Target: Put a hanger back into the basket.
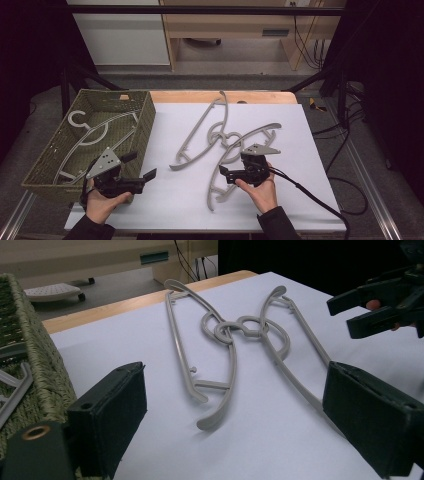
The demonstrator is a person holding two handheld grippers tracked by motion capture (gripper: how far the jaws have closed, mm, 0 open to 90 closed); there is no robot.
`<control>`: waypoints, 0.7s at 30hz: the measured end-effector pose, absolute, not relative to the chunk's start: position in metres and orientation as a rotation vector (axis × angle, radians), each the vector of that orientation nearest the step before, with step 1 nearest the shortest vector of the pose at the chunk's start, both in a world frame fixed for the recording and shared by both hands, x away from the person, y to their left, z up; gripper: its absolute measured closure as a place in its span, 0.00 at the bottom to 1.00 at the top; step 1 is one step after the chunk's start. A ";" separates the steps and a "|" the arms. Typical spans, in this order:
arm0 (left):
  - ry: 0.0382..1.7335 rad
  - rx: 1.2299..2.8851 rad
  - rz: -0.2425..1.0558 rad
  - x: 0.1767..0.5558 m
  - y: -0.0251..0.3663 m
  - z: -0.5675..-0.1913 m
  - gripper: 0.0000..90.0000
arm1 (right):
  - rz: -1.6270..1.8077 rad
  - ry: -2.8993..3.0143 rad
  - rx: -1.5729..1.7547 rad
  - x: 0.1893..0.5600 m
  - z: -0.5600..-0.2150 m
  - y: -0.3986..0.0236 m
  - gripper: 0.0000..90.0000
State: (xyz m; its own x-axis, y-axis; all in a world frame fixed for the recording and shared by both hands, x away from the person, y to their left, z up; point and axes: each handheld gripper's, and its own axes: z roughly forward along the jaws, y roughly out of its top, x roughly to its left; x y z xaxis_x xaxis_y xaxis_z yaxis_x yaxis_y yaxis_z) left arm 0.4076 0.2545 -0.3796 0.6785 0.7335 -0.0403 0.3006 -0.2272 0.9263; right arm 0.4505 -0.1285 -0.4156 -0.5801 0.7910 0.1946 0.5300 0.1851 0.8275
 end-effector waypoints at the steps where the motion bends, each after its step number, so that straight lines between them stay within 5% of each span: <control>1: 0.820 1.814 0.496 0.408 0.254 -0.380 0.11 | 1.321 2.197 1.281 0.452 -0.418 -0.125 0.10; 11: 0.796 1.828 0.492 0.405 0.247 -0.381 0.11 | 1.209 2.266 1.302 0.462 -0.441 -0.093 0.14; 21: 0.801 1.833 0.483 0.406 0.247 -0.383 0.12 | 1.116 2.306 1.363 0.471 -0.466 -0.083 0.29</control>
